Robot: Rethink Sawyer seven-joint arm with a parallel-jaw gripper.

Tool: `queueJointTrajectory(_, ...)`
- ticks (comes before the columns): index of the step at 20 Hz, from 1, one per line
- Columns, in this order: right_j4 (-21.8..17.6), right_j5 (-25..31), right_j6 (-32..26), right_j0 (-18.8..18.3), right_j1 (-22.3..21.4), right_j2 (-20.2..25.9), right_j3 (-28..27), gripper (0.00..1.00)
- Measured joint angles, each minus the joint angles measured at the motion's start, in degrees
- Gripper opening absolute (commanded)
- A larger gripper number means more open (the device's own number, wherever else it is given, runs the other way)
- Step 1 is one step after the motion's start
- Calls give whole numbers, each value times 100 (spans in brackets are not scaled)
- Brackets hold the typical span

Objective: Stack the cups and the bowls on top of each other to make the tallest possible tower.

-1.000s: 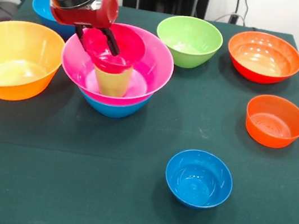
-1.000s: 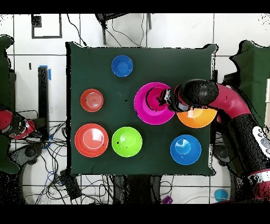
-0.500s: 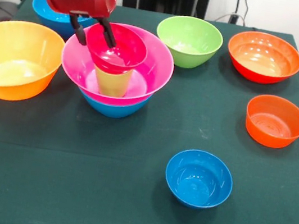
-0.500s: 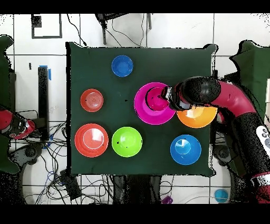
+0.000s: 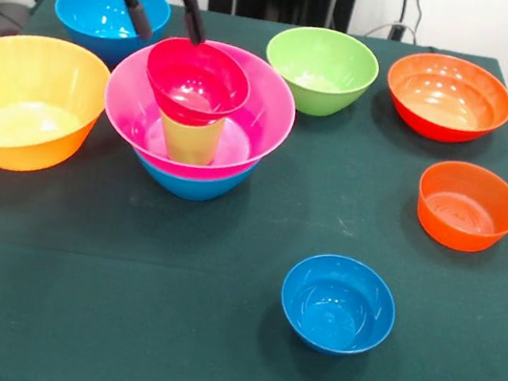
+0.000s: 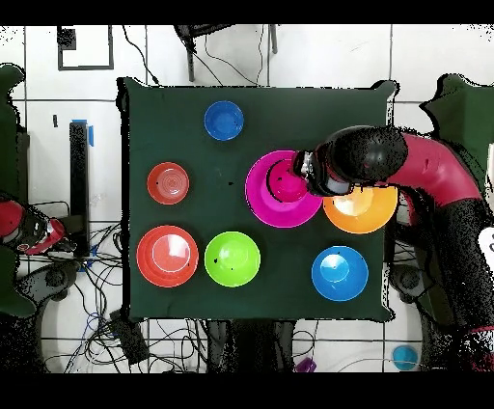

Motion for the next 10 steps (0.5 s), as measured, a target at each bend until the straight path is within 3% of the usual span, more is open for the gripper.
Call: queueJointTrajectory(10,222,416,0,121,-193,1,-183,100)
